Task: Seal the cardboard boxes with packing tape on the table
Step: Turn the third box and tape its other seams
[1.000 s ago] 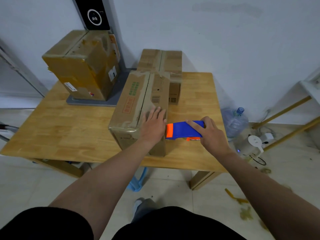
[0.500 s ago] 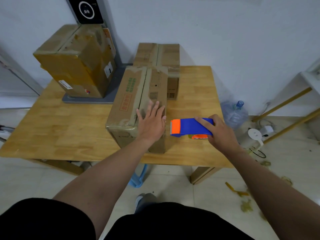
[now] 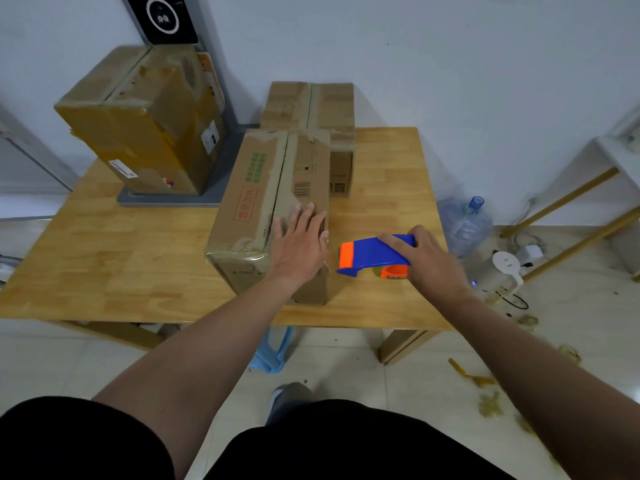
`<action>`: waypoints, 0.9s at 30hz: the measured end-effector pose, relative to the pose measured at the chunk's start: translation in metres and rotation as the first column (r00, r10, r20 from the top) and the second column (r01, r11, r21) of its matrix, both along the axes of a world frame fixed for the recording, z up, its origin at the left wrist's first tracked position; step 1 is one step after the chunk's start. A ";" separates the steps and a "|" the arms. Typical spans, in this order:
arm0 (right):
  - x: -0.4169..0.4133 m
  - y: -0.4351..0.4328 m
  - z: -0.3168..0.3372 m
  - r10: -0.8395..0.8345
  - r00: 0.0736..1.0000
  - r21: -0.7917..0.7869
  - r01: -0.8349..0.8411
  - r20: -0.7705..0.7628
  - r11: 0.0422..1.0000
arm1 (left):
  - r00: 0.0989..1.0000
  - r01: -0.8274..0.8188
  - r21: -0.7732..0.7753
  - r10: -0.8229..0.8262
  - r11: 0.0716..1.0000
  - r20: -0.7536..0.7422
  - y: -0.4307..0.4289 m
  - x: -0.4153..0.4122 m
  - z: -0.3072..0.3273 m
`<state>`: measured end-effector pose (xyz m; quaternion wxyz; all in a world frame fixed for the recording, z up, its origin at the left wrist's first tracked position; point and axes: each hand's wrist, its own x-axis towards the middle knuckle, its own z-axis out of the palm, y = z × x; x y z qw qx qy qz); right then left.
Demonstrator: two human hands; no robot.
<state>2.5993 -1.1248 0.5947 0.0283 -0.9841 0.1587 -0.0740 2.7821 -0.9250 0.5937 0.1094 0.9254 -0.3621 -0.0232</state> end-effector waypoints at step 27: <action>0.054 -0.028 -0.114 -0.425 0.716 0.623 0.695 -0.555 0.358 | 0.987 0.093 0.097 -0.105 0.991 0.124 -0.009 0.017 -0.009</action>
